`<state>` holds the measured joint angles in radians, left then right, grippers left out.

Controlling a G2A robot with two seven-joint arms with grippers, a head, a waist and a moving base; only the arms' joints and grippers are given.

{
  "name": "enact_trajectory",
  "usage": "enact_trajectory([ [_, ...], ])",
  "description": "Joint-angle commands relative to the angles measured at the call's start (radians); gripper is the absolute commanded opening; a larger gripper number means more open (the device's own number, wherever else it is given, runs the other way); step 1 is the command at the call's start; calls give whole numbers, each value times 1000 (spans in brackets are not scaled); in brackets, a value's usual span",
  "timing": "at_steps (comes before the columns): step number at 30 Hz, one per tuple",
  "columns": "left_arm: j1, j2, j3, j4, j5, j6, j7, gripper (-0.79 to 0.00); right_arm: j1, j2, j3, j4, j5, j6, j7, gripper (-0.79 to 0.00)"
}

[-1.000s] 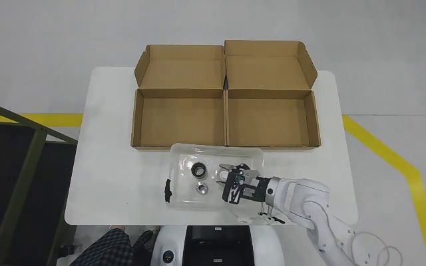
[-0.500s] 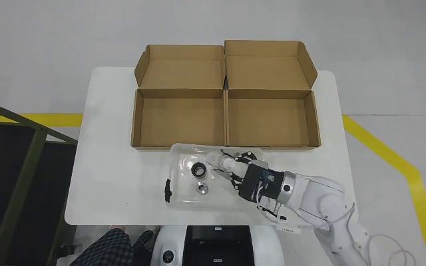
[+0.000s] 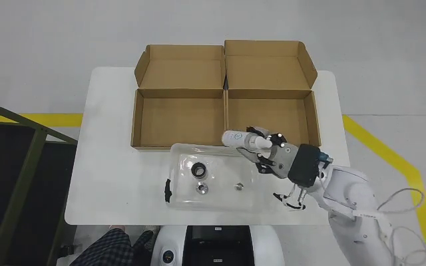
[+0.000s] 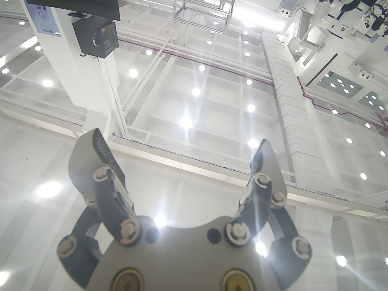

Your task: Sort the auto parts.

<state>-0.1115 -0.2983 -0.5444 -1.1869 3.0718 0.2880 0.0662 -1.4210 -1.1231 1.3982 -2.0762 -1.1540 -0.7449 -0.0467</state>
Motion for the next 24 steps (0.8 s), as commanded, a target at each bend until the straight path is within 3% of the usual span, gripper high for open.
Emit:
enact_trajectory([
  [1,0,0,0,0,0,0,0,0,-4,1,17,-2,13,3,-16,-785],
  [24,0,0,0,0,0,0,0,0,-74,10,155,-37,73,12,-146,-785],
])
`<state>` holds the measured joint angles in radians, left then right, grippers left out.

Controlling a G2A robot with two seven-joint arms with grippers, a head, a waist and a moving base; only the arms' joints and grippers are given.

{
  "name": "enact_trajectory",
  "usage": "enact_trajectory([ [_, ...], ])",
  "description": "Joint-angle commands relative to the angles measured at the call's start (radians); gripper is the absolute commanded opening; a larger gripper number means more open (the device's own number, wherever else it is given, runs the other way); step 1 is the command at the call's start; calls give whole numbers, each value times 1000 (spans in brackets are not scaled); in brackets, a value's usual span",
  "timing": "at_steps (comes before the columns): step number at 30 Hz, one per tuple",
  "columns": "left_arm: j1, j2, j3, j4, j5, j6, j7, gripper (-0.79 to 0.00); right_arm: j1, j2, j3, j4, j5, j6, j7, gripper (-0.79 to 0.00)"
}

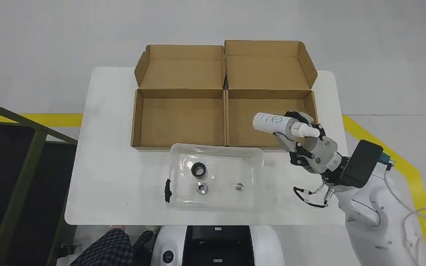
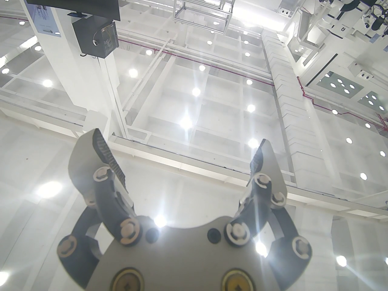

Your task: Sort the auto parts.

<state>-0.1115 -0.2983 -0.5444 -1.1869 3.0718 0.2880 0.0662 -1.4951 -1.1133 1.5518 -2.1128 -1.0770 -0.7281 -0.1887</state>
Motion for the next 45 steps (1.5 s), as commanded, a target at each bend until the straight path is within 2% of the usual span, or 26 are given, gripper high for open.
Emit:
enact_trajectory([
  [1,0,0,0,0,0,0,0,0,-1,1,2,0,-8,-9,-9,-785],
  [17,0,0,0,0,0,0,0,0,-8,1,-9,6,-67,13,-17,-785],
  [21,0,0,0,0,0,0,0,0,0,1,-36,14,-90,25,15,-785],
  [28,0,0,0,0,0,0,0,0,11,-2,-96,23,-223,132,131,-785],
  [38,0,0,0,0,0,0,0,0,105,-10,-179,146,-236,186,252,-785],
  [45,0,0,0,0,0,0,0,0,207,-23,-254,280,-179,201,321,-785],
])
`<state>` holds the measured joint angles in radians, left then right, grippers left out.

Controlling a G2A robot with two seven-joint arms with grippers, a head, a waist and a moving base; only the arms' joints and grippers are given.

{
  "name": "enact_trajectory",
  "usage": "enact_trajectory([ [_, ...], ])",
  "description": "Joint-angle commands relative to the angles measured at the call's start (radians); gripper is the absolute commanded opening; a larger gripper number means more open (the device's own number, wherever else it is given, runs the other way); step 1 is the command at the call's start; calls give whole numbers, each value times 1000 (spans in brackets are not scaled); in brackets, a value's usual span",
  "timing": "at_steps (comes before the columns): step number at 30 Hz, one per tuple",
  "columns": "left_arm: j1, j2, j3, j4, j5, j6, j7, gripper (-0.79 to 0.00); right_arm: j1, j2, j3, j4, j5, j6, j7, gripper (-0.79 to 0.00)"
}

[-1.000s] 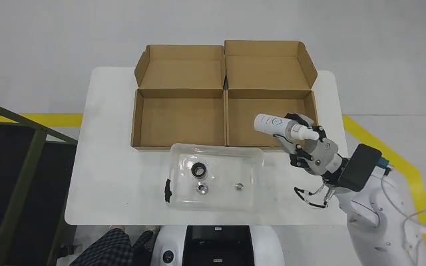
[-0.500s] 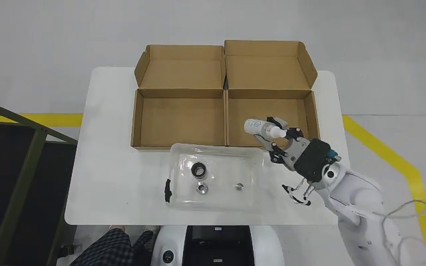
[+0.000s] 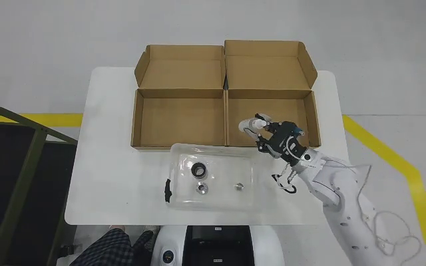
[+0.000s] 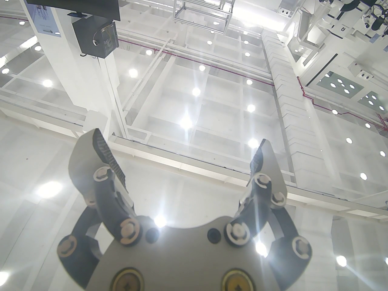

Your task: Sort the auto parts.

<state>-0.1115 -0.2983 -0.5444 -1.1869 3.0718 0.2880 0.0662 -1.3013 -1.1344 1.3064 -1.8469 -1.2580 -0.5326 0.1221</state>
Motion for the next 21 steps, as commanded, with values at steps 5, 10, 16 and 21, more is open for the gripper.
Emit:
enact_trajectory([
  [5,0,0,0,0,0,0,0,0,76,-12,-63,65,-53,92,102,-785],
  [10,0,0,0,0,0,0,0,0,126,-24,-119,116,-50,123,136,-785],
  [16,0,0,0,0,0,0,0,0,169,-35,-157,156,-70,171,170,-785],
  [21,0,0,0,0,0,0,0,0,195,-43,-175,191,-56,190,186,-785],
])
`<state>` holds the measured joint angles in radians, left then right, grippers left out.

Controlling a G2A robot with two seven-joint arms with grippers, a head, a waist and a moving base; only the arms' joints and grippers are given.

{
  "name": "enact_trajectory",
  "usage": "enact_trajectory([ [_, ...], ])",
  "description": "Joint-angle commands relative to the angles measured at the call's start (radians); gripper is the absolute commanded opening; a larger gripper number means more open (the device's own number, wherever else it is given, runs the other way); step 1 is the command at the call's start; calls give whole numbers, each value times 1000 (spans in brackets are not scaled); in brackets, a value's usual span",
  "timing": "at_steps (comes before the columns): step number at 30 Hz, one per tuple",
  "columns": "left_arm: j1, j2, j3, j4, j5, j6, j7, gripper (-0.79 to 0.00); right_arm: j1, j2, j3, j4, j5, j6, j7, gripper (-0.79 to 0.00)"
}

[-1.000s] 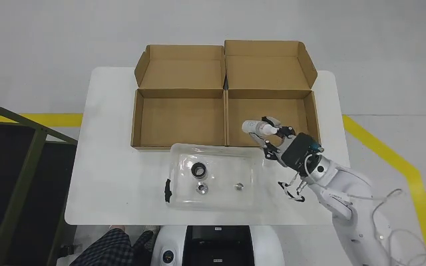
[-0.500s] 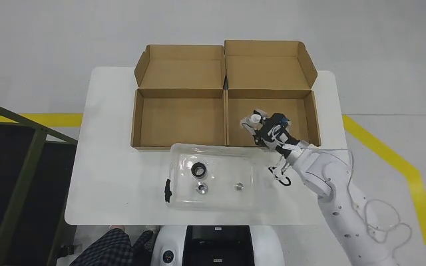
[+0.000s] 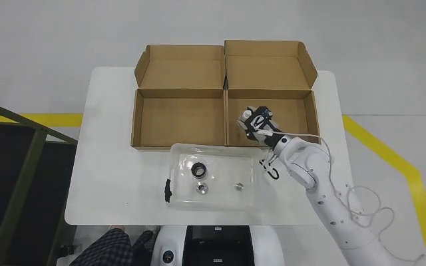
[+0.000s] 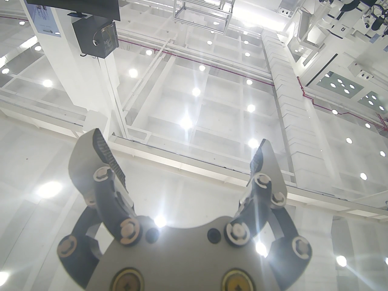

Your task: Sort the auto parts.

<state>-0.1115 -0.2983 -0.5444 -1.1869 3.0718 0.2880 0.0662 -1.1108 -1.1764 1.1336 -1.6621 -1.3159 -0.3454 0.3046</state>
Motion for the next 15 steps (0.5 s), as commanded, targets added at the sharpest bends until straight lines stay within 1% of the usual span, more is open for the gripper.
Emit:
enact_trajectory([
  [1,0,0,0,0,0,0,0,0,10,-3,-6,14,6,5,7,-785],
  [13,0,0,0,0,0,0,0,0,71,-20,-43,123,40,3,21,-785],
  [15,0,0,0,0,0,0,0,0,78,-22,-46,134,40,2,20,-646],
])
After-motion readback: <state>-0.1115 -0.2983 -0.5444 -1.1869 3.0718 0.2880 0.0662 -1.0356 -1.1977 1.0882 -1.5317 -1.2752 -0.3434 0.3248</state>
